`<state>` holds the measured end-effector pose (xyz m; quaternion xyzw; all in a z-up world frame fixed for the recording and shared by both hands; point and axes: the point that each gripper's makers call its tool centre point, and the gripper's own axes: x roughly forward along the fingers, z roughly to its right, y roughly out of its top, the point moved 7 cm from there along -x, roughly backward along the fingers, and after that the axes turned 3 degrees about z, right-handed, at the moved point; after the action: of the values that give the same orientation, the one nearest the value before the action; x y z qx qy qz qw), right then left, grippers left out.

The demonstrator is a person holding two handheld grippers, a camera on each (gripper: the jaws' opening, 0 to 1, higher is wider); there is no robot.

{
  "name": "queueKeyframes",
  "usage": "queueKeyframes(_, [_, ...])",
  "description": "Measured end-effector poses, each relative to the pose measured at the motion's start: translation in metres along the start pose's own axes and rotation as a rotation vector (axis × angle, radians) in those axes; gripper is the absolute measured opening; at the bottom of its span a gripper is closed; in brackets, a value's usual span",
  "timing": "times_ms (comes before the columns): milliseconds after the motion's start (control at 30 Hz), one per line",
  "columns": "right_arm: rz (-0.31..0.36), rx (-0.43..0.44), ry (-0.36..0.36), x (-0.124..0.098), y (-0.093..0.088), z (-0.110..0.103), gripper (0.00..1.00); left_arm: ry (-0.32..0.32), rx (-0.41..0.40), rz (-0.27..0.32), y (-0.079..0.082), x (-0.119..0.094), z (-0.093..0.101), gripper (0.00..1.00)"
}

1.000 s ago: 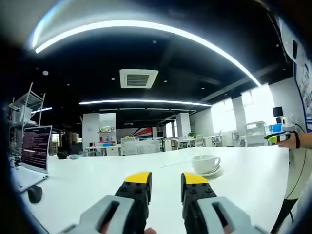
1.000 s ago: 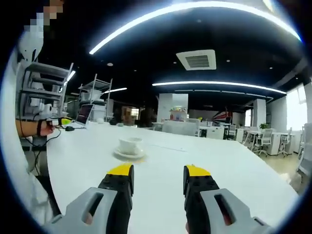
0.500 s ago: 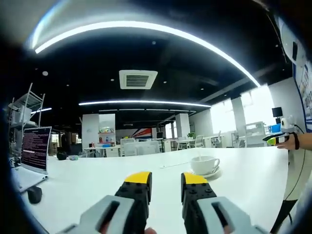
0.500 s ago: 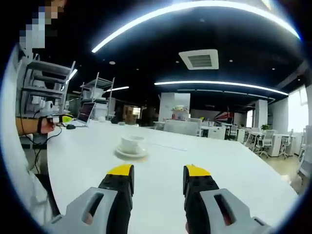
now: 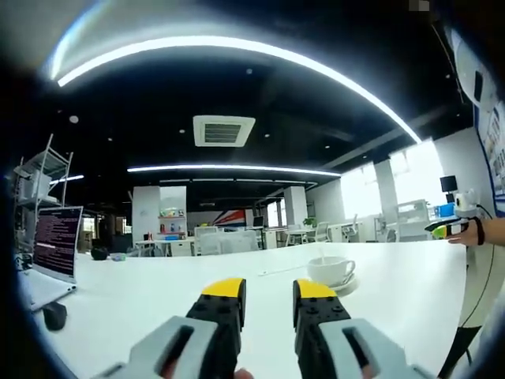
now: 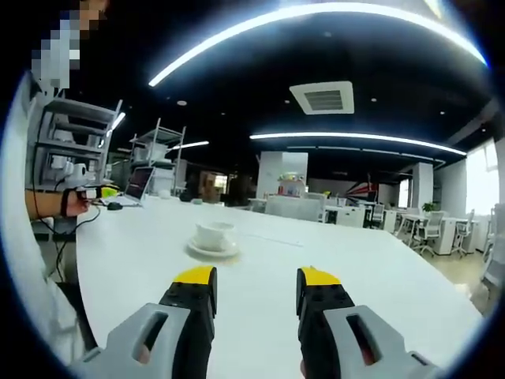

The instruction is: Tidy tabletop coffee trays, cups and spoons，present forward

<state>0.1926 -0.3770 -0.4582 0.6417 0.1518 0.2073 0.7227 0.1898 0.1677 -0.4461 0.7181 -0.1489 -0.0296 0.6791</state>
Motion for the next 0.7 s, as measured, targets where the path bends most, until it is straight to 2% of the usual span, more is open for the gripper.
queueKeyframes(433, [0.005,0.008,0.001,0.0,0.0,-0.011,0.41,-0.012,0.005,-0.002,0.0,0.003,0.003,0.26])
queueKeyframes(700, [0.003,0.007,-0.001,-0.001,-0.001,-0.011,0.41,-0.002,-0.001,0.009,0.001,0.005,0.003,0.26])
